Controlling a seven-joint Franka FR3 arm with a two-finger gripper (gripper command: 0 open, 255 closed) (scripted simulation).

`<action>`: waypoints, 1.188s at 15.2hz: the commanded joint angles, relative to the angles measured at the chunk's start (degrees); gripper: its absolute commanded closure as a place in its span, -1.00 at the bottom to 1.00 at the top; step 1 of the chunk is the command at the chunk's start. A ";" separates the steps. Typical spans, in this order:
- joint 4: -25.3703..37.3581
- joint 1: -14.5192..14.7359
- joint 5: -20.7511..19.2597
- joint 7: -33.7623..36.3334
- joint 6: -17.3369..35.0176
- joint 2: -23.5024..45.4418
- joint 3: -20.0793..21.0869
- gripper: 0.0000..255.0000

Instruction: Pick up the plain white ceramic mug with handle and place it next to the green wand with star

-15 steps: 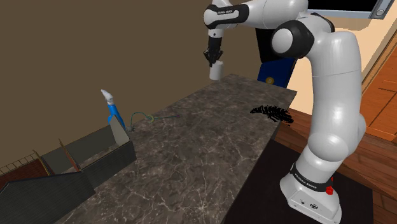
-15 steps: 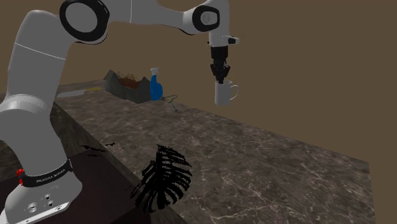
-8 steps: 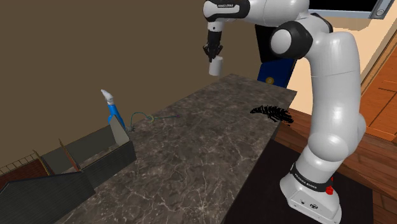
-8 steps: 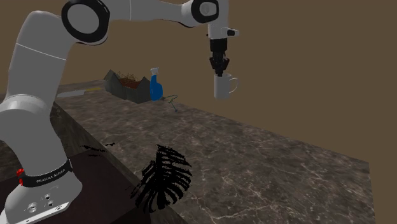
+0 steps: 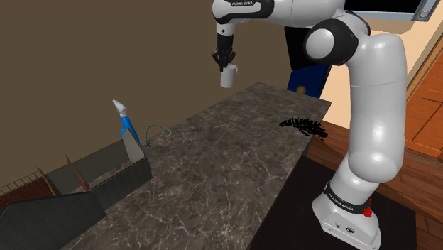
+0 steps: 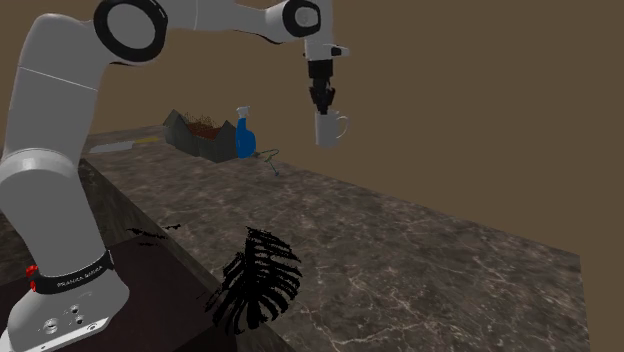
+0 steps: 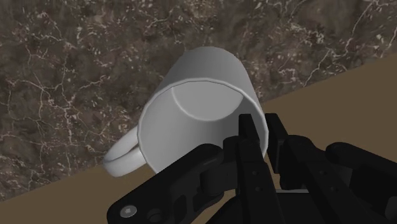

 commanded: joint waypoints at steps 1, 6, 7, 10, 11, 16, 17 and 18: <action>-1.66 1.83 -0.51 2.37 0.72 -0.96 0.56 1.00; -0.79 6.19 -1.49 8.31 0.25 -0.51 2.16 1.00; -0.32 7.05 -1.66 9.48 0.04 -0.22 2.47 1.00; 1.75 9.60 -2.15 12.95 -0.81 1.07 3.38 1.00; 3.08 10.77 -2.38 14.55 -1.34 1.89 3.82 1.00; -2.27 10.90 -2.45 14.65 3.05 0.95 3.81 1.00; -3.23 10.92 -2.46 14.67 3.89 0.83 3.81 1.00; -4.15 10.94 -2.47 14.69 4.72 0.73 3.82 1.00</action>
